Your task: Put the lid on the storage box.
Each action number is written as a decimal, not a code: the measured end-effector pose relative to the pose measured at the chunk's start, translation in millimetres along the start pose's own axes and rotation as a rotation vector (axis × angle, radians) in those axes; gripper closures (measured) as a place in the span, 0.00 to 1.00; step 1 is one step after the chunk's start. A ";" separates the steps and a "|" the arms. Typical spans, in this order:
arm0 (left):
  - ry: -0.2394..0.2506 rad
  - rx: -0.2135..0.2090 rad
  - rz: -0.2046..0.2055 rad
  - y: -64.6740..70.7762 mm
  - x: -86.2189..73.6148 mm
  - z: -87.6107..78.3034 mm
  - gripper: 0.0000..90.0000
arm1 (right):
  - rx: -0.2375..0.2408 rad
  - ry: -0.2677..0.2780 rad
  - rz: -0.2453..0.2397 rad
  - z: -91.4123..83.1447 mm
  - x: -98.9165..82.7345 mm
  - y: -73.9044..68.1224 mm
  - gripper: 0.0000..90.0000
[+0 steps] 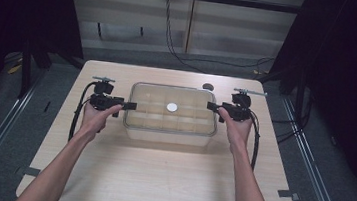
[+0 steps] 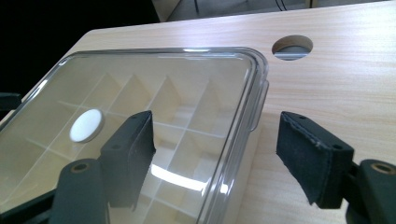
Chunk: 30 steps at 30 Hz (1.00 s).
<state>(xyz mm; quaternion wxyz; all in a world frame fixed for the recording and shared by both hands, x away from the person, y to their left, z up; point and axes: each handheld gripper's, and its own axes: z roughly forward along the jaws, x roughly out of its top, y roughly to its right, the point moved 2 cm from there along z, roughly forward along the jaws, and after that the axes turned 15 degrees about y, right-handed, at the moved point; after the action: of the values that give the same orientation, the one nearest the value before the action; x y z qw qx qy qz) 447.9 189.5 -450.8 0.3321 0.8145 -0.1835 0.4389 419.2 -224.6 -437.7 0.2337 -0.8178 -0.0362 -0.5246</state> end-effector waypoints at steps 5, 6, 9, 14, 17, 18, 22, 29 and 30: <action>0.015 -0.002 0.038 6.2 1.1 -11.5 0.35 | 0.034 0.011 -0.030 -9.7 3.3 -9.3 0.31; 0.025 -0.001 0.046 7.8 1.4 -14.0 0.36 | 0.039 0.015 -0.033 -11.3 3.6 -10.8 0.32; 0.037 -0.010 0.072 12.2 1.0 -22.9 0.39 | 0.059 0.027 -0.041 -18.5 4.3 -15.5 0.33; 0.047 -0.005 0.093 16.0 -2.7 -35.9 0.40 | 0.080 0.032 -0.061 -29.7 0.4 -19.4 0.37; 0.057 -0.002 0.100 18.2 -4.4 -43.1 0.38 | 0.087 0.040 -0.066 -38.5 -1.3 -21.3 0.39; 0.061 -0.004 0.101 19.6 -5.2 -45.3 0.38 | 0.089 0.041 -0.065 -41.8 -1.6 -22.2 0.39; 0.066 -0.019 0.109 24.5 -9.2 -52.8 0.35 | 0.105 0.057 -0.069 -55.2 -2.3 -25.2 0.39; 0.067 -0.035 0.122 30.5 -18.7 -65.4 0.34 | 0.111 0.070 -0.068 -76.1 -6.7 -26.0 0.35; 0.064 -0.037 0.130 31.5 -20.4 -67.3 0.34 | 0.111 0.071 -0.072 -78.9 -7.9 -26.2 0.35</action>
<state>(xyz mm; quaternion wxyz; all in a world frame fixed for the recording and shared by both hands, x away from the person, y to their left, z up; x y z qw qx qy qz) 378.2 214.6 -429.4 0.3236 0.7801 -0.2334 0.4819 341.3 -233.0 -408.7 0.2607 -0.7827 -0.0862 -0.5585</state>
